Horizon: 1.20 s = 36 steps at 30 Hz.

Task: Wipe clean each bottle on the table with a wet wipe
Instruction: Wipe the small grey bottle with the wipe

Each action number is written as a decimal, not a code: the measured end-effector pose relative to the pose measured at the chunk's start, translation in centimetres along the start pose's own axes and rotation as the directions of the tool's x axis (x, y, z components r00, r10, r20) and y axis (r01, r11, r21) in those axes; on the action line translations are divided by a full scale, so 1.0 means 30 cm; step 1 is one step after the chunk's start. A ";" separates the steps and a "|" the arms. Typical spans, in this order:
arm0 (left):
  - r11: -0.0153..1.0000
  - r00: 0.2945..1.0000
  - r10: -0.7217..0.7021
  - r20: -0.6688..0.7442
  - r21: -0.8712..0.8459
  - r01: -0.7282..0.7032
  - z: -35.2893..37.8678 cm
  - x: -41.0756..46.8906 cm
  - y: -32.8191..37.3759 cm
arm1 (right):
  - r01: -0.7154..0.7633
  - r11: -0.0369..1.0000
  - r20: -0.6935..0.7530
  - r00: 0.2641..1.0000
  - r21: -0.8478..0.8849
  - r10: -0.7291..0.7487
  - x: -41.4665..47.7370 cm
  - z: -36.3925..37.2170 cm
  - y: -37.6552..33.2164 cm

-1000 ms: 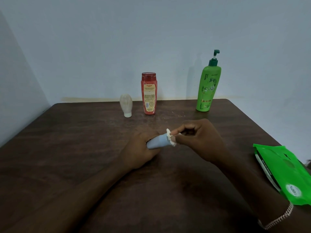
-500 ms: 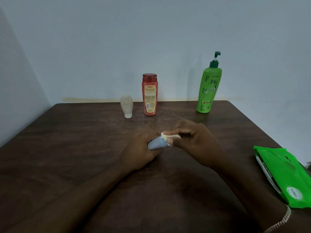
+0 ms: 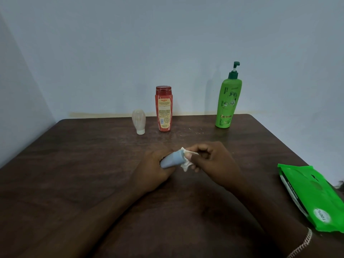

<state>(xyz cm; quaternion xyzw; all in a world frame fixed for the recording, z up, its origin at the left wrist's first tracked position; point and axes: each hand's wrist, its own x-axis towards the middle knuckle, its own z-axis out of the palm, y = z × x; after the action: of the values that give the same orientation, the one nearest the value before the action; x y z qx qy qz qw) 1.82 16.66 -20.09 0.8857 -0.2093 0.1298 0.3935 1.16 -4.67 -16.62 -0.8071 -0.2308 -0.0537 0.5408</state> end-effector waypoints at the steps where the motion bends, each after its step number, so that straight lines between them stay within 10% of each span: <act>1: 1.000 1.000 -0.014 -0.023 -0.009 0.014 0.001 0.001 -0.006 | -0.022 0.999 0.014 1.000 0.023 0.021 0.001 0.001 0.001; 13: 0.955 0.959 -0.239 0.152 -0.140 0.261 -0.042 0.070 0.039 | -0.138 0.902 -0.330 0.899 0.410 0.287 0.066 -0.095 0.161; 22: 0.994 0.994 -0.107 0.021 -0.013 0.107 -0.040 0.222 0.121 | -0.034 0.795 -0.537 0.719 0.606 0.440 0.088 -0.197 0.260; 36: 0.948 0.997 -0.058 0.048 0.315 0.040 0.100 0.693 0.117 | -0.084 0.857 -0.586 0.695 0.508 0.416 0.102 -0.198 0.312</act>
<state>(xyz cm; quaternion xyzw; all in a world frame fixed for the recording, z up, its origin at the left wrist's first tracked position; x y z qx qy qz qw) 18.61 6.72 -11.60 0.9452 -0.1751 0.1264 0.2449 8.88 -11.91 -21.11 -0.6096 0.0922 -0.2137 0.7578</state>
